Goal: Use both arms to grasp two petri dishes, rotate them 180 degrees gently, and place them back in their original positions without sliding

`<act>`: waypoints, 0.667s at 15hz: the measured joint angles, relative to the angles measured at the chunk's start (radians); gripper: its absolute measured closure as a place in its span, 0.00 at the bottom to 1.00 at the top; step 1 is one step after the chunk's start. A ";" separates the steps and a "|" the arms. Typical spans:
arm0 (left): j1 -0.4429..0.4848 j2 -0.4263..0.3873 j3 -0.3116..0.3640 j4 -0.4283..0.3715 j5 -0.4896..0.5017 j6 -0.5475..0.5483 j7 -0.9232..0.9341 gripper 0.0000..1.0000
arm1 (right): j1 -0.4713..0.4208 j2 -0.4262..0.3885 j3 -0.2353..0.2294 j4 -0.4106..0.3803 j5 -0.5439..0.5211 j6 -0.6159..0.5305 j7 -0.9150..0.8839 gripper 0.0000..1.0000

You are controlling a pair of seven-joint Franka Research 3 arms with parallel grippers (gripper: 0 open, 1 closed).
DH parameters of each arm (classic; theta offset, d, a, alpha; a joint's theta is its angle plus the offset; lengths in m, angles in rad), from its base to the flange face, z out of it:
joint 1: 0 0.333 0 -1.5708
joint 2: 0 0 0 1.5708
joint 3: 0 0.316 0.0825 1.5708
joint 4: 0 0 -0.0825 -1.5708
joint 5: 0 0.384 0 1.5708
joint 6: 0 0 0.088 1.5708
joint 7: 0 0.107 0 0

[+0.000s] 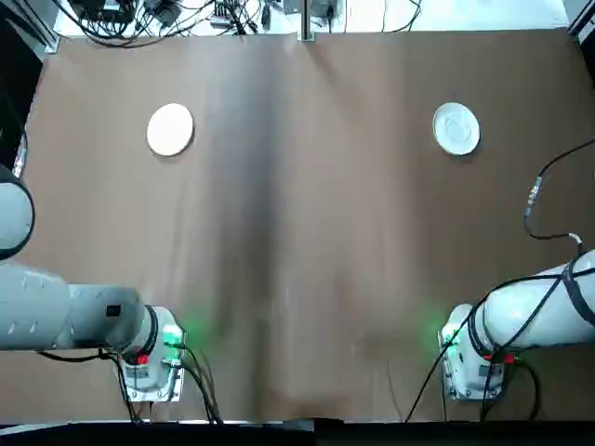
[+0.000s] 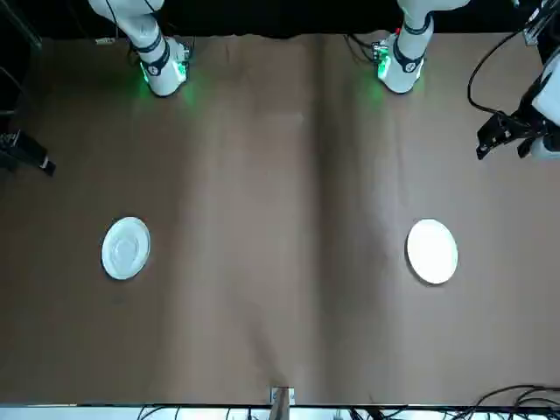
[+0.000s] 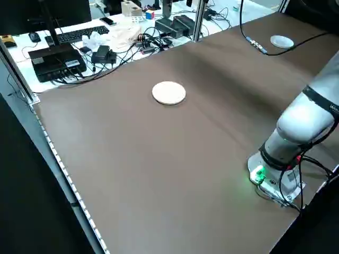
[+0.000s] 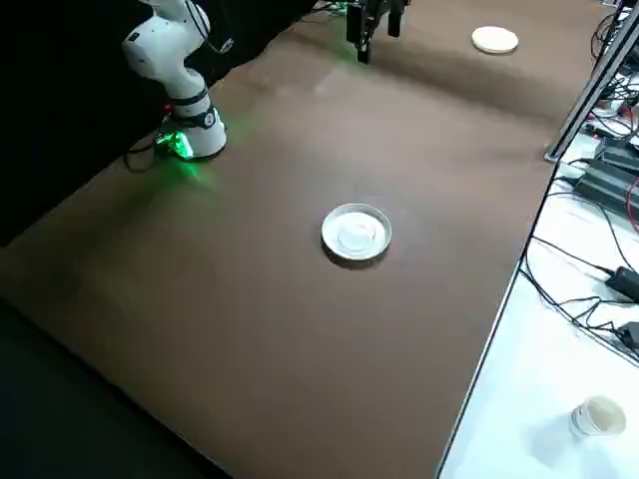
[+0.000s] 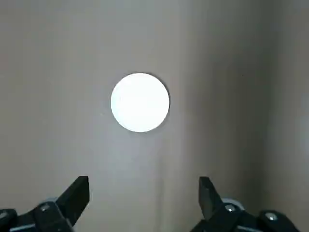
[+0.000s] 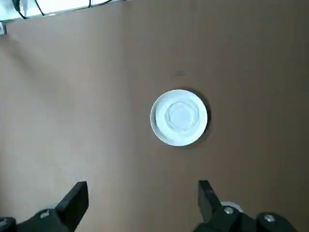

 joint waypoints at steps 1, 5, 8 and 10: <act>0.000 0.000 0.001 0.000 0.000 0.000 0.000 0.00 | 0.000 0.000 0.000 0.000 0.000 0.000 0.000 0.00; 0.002 0.000 0.003 0.000 0.000 0.001 0.001 0.00 | -0.001 0.001 -0.001 -0.001 0.000 0.000 0.000 0.00; 0.002 0.000 0.003 0.000 0.000 0.001 0.001 0.00 | -0.001 0.001 -0.002 -0.003 0.000 -0.001 0.000 0.00; 0.002 0.000 0.004 0.000 0.000 0.001 0.001 0.00 | -0.002 0.004 -0.003 -0.010 0.000 -0.001 0.000 0.00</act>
